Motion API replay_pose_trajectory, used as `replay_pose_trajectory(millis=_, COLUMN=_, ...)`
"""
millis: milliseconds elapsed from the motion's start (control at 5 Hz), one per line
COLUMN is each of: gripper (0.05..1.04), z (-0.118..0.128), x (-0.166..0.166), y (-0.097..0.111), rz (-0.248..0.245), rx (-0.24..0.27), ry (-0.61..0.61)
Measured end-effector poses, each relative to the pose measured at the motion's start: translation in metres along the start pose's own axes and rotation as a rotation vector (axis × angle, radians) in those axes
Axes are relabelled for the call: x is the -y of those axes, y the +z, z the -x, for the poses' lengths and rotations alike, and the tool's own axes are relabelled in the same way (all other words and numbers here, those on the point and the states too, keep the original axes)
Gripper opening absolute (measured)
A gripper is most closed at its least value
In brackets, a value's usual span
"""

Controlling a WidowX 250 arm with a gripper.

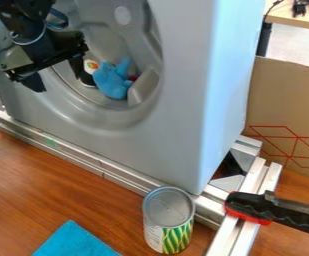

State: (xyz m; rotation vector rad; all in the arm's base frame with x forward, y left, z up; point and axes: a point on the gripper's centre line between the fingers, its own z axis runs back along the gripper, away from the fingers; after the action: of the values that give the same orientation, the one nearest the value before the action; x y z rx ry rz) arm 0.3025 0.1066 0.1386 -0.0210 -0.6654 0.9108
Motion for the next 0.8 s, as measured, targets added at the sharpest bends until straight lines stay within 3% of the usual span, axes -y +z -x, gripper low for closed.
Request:
replay_pose_trajectory(millis=600, gripper=1.0, z=-0.008, x=0.014, y=-0.049, rz=-0.03, rx=0.023, ry=0.339)
replay_pose_trajectory(millis=800, gripper=1.0, z=-0.021, x=0.018, y=-0.052, rz=-0.036, rx=0.067, ry=0.395)
